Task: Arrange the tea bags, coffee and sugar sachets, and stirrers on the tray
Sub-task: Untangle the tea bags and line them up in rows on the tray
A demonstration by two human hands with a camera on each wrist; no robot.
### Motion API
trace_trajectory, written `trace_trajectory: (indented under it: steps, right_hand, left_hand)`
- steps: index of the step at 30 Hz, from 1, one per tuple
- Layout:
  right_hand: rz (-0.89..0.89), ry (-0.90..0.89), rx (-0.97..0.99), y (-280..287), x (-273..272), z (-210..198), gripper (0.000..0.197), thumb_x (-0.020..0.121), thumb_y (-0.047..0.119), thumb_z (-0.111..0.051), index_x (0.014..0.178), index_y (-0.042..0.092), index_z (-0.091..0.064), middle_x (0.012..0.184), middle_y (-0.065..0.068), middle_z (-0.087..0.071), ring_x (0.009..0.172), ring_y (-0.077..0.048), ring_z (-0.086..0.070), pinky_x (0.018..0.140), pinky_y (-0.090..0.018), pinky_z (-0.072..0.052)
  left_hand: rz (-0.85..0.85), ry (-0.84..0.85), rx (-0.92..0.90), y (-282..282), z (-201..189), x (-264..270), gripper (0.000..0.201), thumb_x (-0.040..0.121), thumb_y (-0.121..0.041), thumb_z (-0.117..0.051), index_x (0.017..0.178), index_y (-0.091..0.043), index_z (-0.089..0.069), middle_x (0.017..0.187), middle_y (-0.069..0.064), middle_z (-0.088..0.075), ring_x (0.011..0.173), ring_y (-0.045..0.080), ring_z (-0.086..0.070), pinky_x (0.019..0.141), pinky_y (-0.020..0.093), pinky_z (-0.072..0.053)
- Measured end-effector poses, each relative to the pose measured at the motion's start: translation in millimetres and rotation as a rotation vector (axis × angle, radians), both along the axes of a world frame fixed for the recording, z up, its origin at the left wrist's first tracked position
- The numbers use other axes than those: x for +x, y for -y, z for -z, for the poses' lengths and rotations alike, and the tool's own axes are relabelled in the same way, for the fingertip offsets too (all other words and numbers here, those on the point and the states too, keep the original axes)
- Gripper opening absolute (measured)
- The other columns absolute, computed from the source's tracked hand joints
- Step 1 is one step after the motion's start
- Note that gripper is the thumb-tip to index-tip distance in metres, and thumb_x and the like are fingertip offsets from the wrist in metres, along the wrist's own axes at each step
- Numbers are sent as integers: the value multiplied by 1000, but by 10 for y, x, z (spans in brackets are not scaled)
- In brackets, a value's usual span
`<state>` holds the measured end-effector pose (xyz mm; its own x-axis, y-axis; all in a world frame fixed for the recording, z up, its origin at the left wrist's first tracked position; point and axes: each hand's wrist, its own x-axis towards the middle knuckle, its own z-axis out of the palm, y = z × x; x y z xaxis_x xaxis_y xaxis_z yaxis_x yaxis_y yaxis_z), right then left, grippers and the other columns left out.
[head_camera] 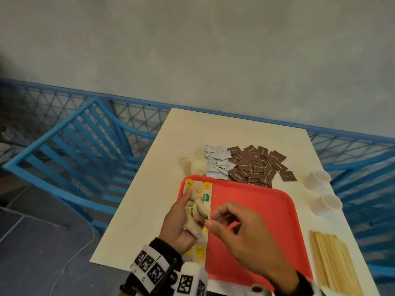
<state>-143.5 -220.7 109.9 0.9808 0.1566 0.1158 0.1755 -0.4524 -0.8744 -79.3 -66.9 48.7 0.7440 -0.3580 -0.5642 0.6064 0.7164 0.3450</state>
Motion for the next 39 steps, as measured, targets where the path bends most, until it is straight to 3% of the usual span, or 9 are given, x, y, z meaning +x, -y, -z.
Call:
trace_trajectory:
  steps: [3, 8, 11, 15, 18, 22, 32, 36, 39]
  right_hand:
    - [17, 161, -170, -74, -64, 136, 26, 78, 48, -75, 97, 33, -66, 93, 20, -59, 80, -6, -60, 66, -8, -41]
    - [43, 230, -244, -125, -4, 347, 16, 87, 43, -65, 99, 33, -68, 92, 20, -54, 79, 2, -54, 68, -13, -43]
    - [157, 270, -126, -75, -14, 390, 3, 90, 27, -71, 90, 26, -74, 83, 15, -65, 72, -4, -60, 63, -22, -49]
    - [272, -140, 546, 4, -25, 224, 8, 90, 10, -68, 89, 6, -74, 77, -9, -73, 67, -18, -67, 59, -26, -55]
    - [305, -318, 865, 49, -4, 145, 18, 84, 15, -65, 91, -2, -67, 76, -17, -69, 65, -21, -66, 56, -22, -55]
    - [309, -336, 984, 66, 20, 90, 17, 81, 16, -65, 89, 1, -66, 74, -15, -67, 64, -19, -66, 56, -22, -55]
    - [311, -310, 919, 11, -3, 143, 17, 89, 15, -64, 95, 0, -67, 81, -16, -68, 69, -20, -66, 61, -25, -55]
    - [464, 27, 359, 98, -37, 238, 19, 91, 3, -67, 94, 21, -69, 93, 7, -72, 82, -11, -68, 70, -20, -53]
    - [223, 221, 35, 53, -87, 262, 24, 91, 8, -68, 99, 31, -71, 108, 17, -65, 109, -5, -60, 84, -16, -48]
  left_hand:
    - [-33, -41, -35, 98, -6, 10, 58, 86, -41, -75, 131, -18, -47, 110, 12, -48, 112, 25, -43, 116, 36, -27]
    - [-44, -56, -63, 167, -123, -87, 26, 97, -26, -53, 105, -2, -59, 84, 17, -62, 72, 24, -61, 66, 32, -55]
    - [-77, 0, -10, 165, -173, -85, 24, 96, -18, -49, 107, 2, -58, 84, 22, -64, 73, 27, -62, 70, 34, -52]
    - [-86, 52, 40, 115, -154, -50, 26, 97, -15, -46, 110, 5, -56, 84, 22, -64, 77, 27, -61, 80, 36, -48]
    - [-109, 16, 11, 40, -62, 11, 30, 93, -21, -61, 118, -11, -48, 80, 13, -60, 59, 22, -62, 55, 29, -54]
    - [90, 301, 352, -98, -240, -141, 40, 73, -43, -79, 88, -10, -61, 59, 4, -52, 39, 13, -47, 34, 19, -34]
    - [129, 892, 1110, -44, -701, -365, 31, 85, -38, -70, 73, -10, -68, 62, 16, -64, 54, 25, -56, 61, 46, -51]
    - [190, 969, 1461, -141, -763, -292, 42, 80, -43, -63, 65, -4, -59, 60, 12, -62, 51, 17, -50, 57, 34, -43]
    - [219, 967, 1521, -167, -822, -265, 37, 83, -35, -71, 62, -6, -61, 58, 12, -63, 48, 15, -48, 46, 21, -37]
